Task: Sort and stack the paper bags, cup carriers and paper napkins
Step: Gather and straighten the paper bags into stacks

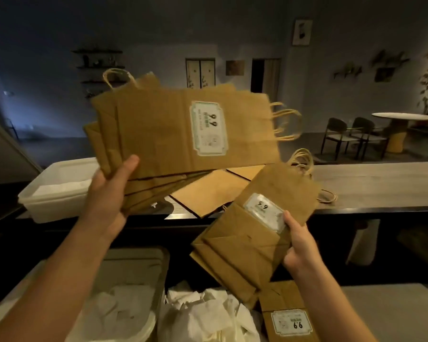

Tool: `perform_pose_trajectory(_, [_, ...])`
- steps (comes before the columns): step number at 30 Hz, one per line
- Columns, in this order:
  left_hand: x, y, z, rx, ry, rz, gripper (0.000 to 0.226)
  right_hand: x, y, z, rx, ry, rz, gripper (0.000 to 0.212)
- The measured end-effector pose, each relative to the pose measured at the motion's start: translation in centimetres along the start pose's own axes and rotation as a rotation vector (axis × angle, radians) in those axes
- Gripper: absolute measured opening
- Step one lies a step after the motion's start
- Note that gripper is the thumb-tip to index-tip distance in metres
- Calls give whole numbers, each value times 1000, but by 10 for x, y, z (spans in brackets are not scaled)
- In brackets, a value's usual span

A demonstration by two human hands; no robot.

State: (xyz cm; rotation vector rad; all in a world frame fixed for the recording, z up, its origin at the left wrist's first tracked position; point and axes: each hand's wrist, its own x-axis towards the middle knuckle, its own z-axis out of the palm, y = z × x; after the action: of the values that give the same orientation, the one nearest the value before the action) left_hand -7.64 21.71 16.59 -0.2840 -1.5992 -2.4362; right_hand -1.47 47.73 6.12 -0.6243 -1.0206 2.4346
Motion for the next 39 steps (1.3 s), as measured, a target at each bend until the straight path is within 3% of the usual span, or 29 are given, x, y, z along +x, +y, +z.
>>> perform_pose_trajectory(5, [-36, -38, 26, 89, -81, -11, 13, -4, 17, 35, 69, -91, 164, 33])
perform_pose_trajectory(9, [-52, -61, 29, 282, -83, -1, 11, -7, 18, 46, 143, -144, 112, 29])
perform_pose_trajectory(15, [-57, -77, 27, 376, -10, -4, 4, -11, 28, 46, 208, -158, 93, 38])
perform_pose_trajectory(18, [-56, -81, 25, 401, 12, 6, 29, -10, 31, 44, 241, -178, 133, 41])
perform_pose_trajectory(22, [-54, -79, 23, 394, 14, 15, 5, -10, 33, 40, 326, -190, 152, 50])
perform_pose_trajectory(26, [-52, -79, 21, 437, -5, 67, 13, -17, 28, 34, 392, -233, 136, 63])
perform_pose_trajectory(33, [-57, -79, 18, 407, -82, 102, 21, -23, 22, 44, 90, -273, 175, 30])
perform_pose_trajectory(37, [-59, -64, 17, 290, -170, -45, 10, -19, 16, 43, 78, -323, 167, 26])
perform_pose_trajectory(39, [-49, -55, 12, 207, -181, -86, 36, -18, 12, 40, 74, -346, 158, 26])
